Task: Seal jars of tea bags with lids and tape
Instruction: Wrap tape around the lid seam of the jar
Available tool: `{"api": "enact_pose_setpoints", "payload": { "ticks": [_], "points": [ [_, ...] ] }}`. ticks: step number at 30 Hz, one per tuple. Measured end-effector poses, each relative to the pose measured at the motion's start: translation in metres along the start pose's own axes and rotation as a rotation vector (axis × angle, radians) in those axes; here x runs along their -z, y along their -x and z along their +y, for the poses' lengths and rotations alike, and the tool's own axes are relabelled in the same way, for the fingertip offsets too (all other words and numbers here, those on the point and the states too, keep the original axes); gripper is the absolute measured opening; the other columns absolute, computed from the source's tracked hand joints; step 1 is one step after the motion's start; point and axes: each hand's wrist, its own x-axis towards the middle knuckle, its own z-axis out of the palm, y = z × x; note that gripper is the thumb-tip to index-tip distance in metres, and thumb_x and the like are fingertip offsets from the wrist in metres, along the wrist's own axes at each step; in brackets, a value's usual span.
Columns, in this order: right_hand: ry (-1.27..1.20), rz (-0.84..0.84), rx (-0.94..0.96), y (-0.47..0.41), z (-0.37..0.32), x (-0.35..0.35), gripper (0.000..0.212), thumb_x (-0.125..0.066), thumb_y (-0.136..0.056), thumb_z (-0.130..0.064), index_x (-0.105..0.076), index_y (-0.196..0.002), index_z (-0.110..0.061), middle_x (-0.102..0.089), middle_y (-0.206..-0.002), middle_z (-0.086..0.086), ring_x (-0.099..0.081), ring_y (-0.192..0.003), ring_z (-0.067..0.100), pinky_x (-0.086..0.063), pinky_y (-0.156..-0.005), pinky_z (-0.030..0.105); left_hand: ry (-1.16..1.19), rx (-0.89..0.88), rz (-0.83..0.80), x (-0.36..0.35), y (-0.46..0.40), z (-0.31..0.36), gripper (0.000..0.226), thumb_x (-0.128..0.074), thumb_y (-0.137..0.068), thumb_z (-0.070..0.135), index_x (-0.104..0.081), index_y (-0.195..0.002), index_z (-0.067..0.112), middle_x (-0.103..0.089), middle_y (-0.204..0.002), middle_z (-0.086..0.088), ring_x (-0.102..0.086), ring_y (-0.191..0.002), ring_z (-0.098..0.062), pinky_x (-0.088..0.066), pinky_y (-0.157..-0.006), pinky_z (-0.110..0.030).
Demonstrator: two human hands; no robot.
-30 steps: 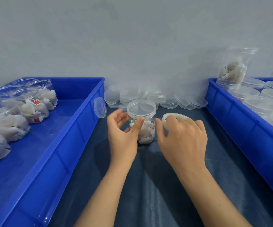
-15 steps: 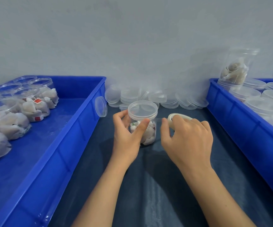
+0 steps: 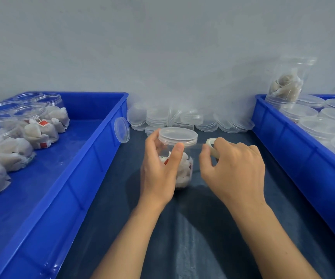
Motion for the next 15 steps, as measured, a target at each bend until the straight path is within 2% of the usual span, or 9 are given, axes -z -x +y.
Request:
{"api": "enact_pose_setpoints", "payload": {
  "ticks": [2,9,11,15],
  "points": [
    [-0.014,-0.025,-0.009,0.0003,0.0029,0.0001,0.040,-0.062,-0.091,-0.026,-0.031,-0.065,-0.020,-0.008,-0.056,-0.016,-0.022,-0.048,0.025,-0.027,-0.060,0.036,0.019,0.002,-0.022,-0.0018,0.0008,0.0016,0.068,-0.066,-0.087,0.064,-0.050,-0.145,0.031,-0.065,-0.134,0.019,-0.064,-0.123,-0.003,-0.051,-0.091,-0.014],
    [-0.065,-0.124,-0.046,0.0017,0.0076,0.0014,0.041,-0.062,-0.092,-0.028,-0.038,-0.062,-0.014,-0.031,-0.047,-0.002,-0.034,-0.045,0.031,-0.040,-0.058,0.042,0.026,-0.018,-0.046,-0.0039,0.0033,0.0043,0.066,-0.060,-0.089,0.065,-0.052,-0.143,0.027,-0.068,-0.128,0.013,-0.065,-0.119,-0.005,-0.049,-0.089,-0.012],
    [-0.072,-0.141,-0.041,0.0018,0.0075,0.0013,0.042,-0.066,-0.092,-0.026,-0.040,-0.062,-0.013,-0.034,-0.047,-0.001,-0.036,-0.045,0.031,-0.041,-0.058,0.043,0.013,-0.016,-0.061,-0.0022,0.0022,0.0028,0.066,-0.058,-0.090,0.066,-0.053,-0.143,0.026,-0.070,-0.126,0.012,-0.065,-0.120,-0.007,-0.051,-0.093,-0.018],
    [-0.088,-0.166,-0.042,0.0028,0.0062,0.0020,0.041,-0.063,-0.093,-0.029,-0.042,-0.062,-0.011,-0.038,-0.046,0.002,-0.038,-0.046,0.032,-0.042,-0.059,0.043,-0.026,-0.020,-0.075,0.0026,-0.0008,0.0013,0.063,-0.056,-0.092,0.066,-0.056,-0.139,0.024,-0.072,-0.121,0.012,-0.068,-0.116,-0.012,-0.055,-0.101,-0.040]
  ]
}}
